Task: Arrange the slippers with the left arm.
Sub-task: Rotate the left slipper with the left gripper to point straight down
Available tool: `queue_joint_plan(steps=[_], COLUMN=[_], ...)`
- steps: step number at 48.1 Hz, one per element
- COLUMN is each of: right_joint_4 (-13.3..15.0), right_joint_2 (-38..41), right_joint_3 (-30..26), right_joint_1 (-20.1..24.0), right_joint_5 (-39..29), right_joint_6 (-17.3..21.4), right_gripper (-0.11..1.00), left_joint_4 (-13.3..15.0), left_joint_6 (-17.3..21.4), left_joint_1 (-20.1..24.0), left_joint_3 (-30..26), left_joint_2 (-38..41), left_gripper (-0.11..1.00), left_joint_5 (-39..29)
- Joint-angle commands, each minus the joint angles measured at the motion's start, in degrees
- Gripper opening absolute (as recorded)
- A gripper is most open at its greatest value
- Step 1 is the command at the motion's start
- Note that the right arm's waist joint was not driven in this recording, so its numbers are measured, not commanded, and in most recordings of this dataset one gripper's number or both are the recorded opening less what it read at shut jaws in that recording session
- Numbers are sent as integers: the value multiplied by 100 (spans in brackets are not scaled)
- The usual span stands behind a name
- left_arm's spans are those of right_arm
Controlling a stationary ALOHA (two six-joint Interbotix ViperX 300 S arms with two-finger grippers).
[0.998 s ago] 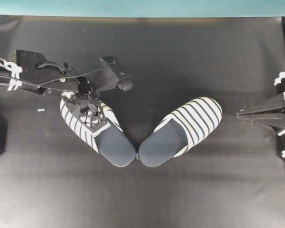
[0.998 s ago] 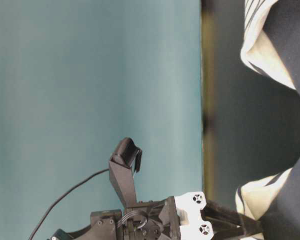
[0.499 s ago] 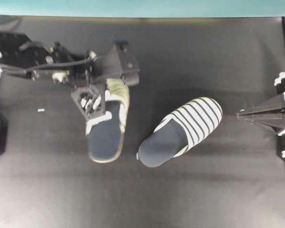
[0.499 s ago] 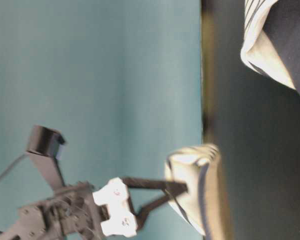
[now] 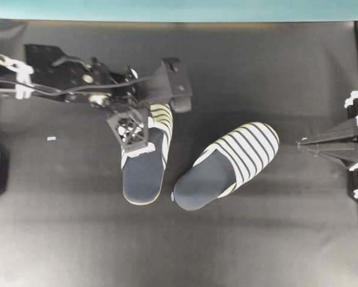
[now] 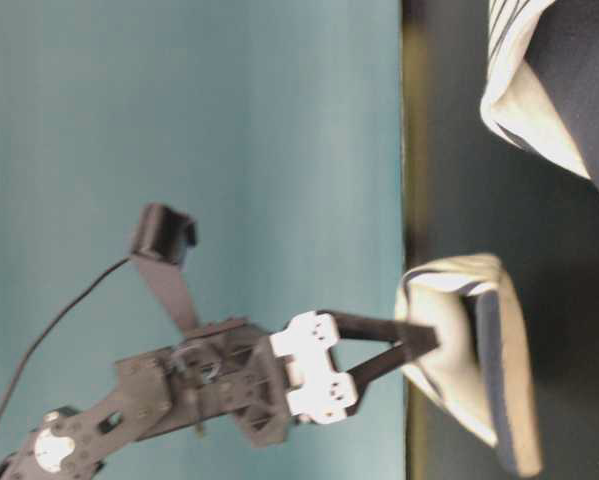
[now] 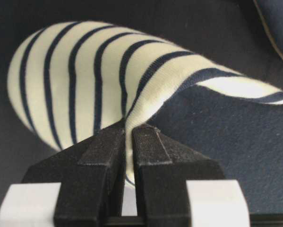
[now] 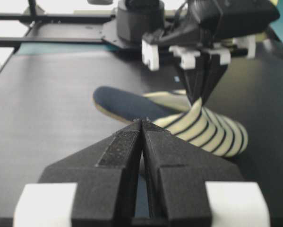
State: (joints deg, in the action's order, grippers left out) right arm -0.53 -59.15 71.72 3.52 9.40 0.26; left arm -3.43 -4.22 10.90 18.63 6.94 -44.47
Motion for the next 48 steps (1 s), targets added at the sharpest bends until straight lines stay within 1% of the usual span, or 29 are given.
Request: queue_joint_plan(steps=[1, 8, 19, 27, 35, 38, 41, 45, 48], right_joint_4=[-18, -18, -18, -26, -26, -26, -26, -26, -26], right_joint_2=[26, 26, 26, 18, 26, 18, 18, 18, 18], right_joint_3=[-35, -35, 0, 0, 0, 0, 0, 0, 0], right_joint_1=[0, 0, 0, 0, 0, 0, 0, 0, 0], right_joint_5=[62, 62, 70, 62, 70, 70, 79, 88, 97], right_joint_6=[-18, -18, -18, -18, -18, -18, -18, -18, -18], right_gripper=[1, 1, 1, 1, 1, 1, 1, 1, 1], left_joint_4=[-18, -18, -9, -9, -9, -9, -9, -9, -9], left_joint_6=[35, -9, -18, -132, -114, -132, -132, -141, -105], left_joint_1=[-105, -220, -255, -255, -264, -272, -281, -308, -352], left_joint_3=[-35, 26, 44, 44, 97, 123, 149, 176, 211], left_joint_2=[53, 220, 343, 343, 325, 316, 325, 316, 308], left_gripper=[1, 1, 1, 1, 4, 9, 20, 37, 52], left_joint_5=[193, 422, 580, 624, 589, 598, 598, 615, 642])
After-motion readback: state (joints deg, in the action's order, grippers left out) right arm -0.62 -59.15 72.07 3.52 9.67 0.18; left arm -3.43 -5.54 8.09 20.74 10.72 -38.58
